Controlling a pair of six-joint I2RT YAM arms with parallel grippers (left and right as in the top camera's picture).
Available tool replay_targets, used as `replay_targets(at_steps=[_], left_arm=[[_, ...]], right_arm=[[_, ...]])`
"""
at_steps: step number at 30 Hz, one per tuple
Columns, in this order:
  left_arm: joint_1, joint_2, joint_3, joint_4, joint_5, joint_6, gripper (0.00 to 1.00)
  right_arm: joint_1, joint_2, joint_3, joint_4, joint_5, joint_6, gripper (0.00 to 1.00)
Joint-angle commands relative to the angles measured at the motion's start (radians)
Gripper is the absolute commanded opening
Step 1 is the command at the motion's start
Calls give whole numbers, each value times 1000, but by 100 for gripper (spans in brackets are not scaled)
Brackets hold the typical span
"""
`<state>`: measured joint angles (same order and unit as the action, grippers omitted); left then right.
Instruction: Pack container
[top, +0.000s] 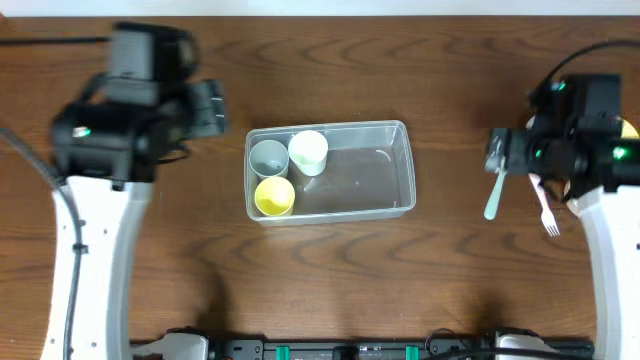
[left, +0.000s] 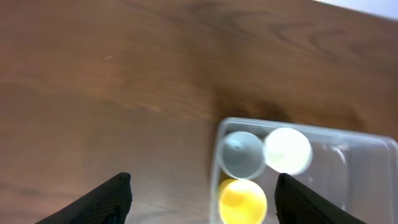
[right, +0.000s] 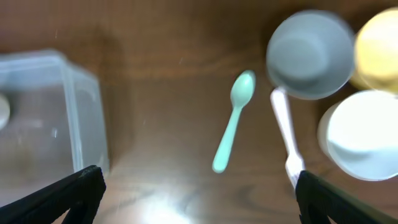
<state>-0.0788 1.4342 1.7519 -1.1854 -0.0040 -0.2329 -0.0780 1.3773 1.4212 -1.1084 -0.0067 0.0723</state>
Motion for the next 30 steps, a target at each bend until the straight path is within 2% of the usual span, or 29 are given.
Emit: replay_targets(at_steps=[1, 7, 15, 22, 27, 30], left_arm=[[104, 16, -80, -7, 108, -7, 74], [167, 16, -254, 62, 125, 16, 74], [167, 15, -467, 200, 196, 34, 74], [167, 15, -520, 202, 203, 65, 74], [167, 15, -520, 201, 203, 65, 74], [167, 15, -520, 201, 203, 65, 74]], right_arm=[[-51, 102, 126, 2, 33, -11, 99], [-95, 296, 260, 4, 145, -59, 99], [-135, 516, 261, 22, 160, -70, 99], [-142, 672, 261, 93, 161, -71, 99], [-146, 759, 261, 125, 160, -78, 93], [-146, 794, 261, 127, 160, -76, 85]])
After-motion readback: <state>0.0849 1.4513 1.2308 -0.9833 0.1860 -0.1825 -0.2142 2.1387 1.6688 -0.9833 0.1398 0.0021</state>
